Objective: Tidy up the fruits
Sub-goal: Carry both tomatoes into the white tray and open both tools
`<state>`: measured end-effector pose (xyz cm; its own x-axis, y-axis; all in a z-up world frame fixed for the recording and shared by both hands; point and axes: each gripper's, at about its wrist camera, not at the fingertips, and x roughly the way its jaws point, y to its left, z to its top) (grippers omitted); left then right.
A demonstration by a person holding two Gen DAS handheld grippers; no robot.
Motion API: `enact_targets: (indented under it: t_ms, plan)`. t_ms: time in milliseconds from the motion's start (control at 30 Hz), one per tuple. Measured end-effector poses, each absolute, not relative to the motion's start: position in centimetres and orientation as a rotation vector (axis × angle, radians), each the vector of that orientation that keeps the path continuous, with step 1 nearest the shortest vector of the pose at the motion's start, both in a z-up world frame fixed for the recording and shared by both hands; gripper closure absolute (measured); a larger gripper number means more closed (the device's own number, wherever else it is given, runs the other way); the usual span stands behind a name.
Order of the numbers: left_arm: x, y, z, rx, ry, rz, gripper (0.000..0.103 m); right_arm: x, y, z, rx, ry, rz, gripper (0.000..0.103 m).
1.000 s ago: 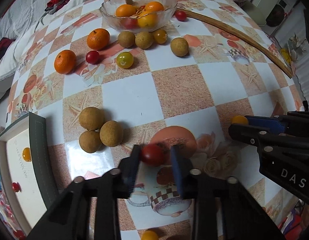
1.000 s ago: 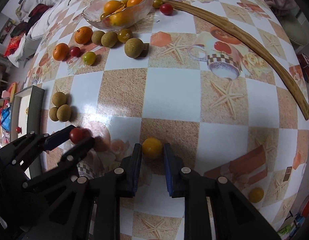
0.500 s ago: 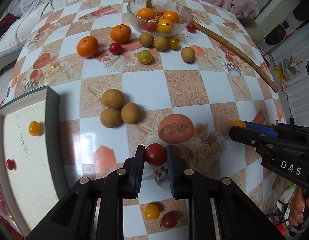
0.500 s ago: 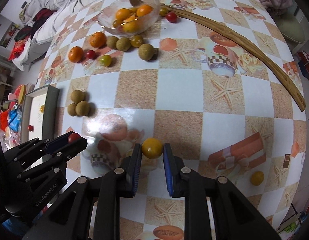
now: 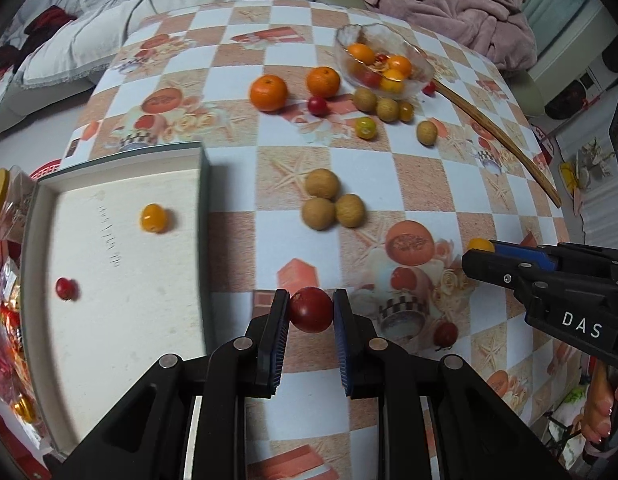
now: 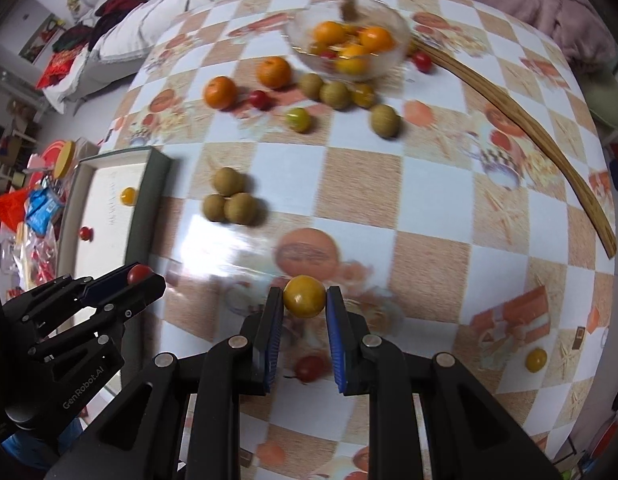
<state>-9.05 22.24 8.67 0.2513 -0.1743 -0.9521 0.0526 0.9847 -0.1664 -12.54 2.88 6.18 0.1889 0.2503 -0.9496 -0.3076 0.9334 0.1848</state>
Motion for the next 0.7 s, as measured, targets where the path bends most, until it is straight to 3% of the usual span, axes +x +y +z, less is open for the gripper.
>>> enact_targets:
  t_ms: [700]
  plan:
    - [-13.0,36.8,7.8,-0.258,1.293,0.110,0.080,-13.6,19.7,6.9,-0.241,1.302,0.632,0.079]
